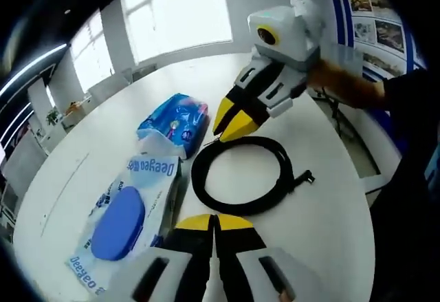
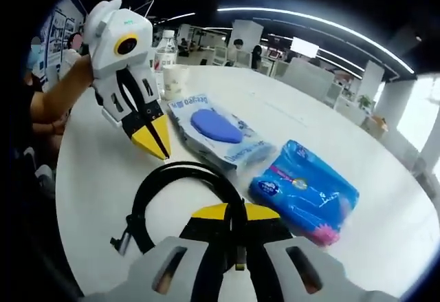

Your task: Arrange the tabletop items into an orderly group along one side of the table until the central work area is clear of visible clutter.

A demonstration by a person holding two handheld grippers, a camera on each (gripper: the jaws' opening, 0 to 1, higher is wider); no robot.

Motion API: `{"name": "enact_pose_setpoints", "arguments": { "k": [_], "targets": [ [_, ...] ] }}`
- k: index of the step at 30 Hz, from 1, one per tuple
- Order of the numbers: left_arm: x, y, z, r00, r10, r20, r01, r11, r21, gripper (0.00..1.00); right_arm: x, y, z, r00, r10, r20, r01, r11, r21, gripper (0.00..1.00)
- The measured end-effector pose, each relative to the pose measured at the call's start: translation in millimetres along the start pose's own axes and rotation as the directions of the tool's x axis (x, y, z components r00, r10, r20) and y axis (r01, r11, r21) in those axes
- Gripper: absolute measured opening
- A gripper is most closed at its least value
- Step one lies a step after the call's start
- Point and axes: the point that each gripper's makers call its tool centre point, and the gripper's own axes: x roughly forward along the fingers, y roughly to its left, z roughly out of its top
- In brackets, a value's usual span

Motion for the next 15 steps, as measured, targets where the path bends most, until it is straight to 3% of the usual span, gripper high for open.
{"name": "enact_pose_setpoints", "arguments": {
  "k": [4, 8, 10, 13, 15],
  "targets": [
    [-4.9, -1.8, 5.3, 0.999, 0.015, 0.037, -0.015, 1.0, -0.007, 0.02, -3.1, 7.7, 1.4, 1.0, 0.022, 0.012, -0.022, 1.0, -0.01, 0.21],
    [-10.2, -6.6, 8.9, 0.997, 0.007, 0.071, -0.006, 1.0, -0.011, 0.07, -8.3, 10.9, 1.2, 1.0, 0.019, 0.01, -0.018, 0.999, -0.047, 0.25],
    [-15.2, -8.6, 12.3, 0.994, 0.006, 0.105, -0.004, 1.0, -0.02, 0.1, -12.0, 11.0, 3.4, 1.0, 0.016, 0.021, -0.015, 0.999, -0.052, 0.36],
    [-24.0, -7.9, 15.0, 0.989, 0.025, 0.143, -0.026, 1.0, 0.005, 0.24, -15.0, 10.9, 4.7, 1.0, 0.002, 0.029, 0.001, 0.997, -0.072, 0.59],
    [-29.7, -3.9, 18.7, 0.983, 0.055, 0.175, -0.055, 0.998, -0.006, 0.32, -18.1, 11.3, 5.7, 0.999, -0.003, 0.038, 0.006, 0.997, -0.079, 0.61]
  ]
}}
